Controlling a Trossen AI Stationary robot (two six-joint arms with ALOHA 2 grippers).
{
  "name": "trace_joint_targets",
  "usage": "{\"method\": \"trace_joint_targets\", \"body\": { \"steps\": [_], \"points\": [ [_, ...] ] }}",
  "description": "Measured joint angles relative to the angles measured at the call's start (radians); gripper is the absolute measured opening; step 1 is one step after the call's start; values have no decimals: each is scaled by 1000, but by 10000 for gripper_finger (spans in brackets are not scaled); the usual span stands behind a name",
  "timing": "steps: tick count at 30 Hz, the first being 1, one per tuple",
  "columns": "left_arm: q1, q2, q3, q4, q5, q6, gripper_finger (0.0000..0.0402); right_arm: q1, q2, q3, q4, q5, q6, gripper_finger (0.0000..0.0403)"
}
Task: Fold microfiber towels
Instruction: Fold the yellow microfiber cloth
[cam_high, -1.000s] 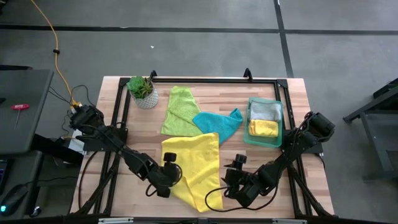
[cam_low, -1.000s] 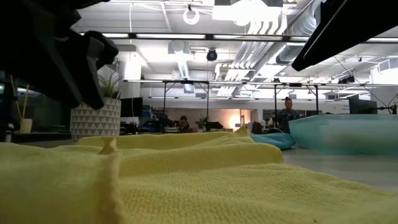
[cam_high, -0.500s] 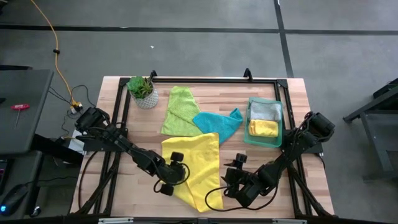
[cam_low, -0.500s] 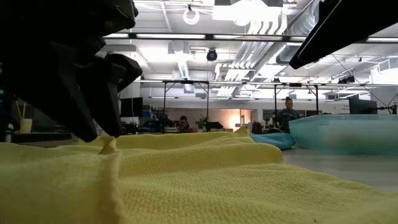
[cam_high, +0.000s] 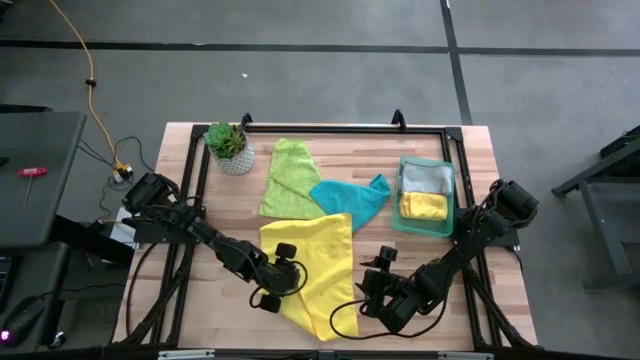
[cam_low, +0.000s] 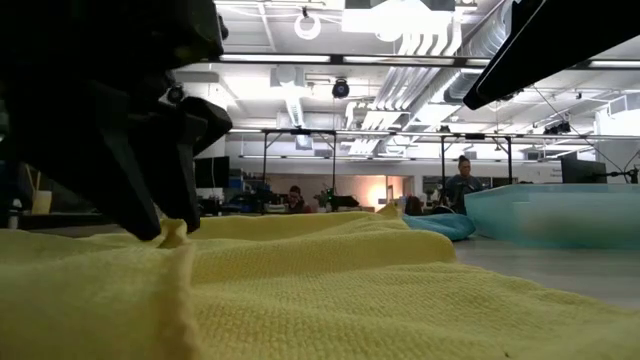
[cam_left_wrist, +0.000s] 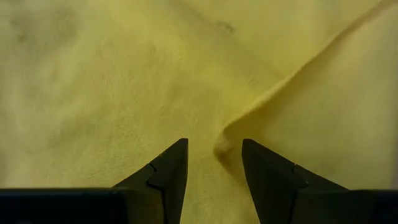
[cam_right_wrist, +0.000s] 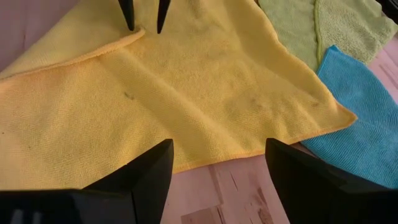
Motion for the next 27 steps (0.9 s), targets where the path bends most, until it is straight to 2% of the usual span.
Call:
{"method": "trace_joint_targets", "body": {
  "steps": [11, 27],
  "points": [
    [5, 6, 0, 19, 4, 20, 135, 0, 0, 0, 0, 1, 0, 248],
    [5, 14, 1, 21, 4, 28, 40, 0, 0, 0, 1, 3, 1, 248]
  ]
}}
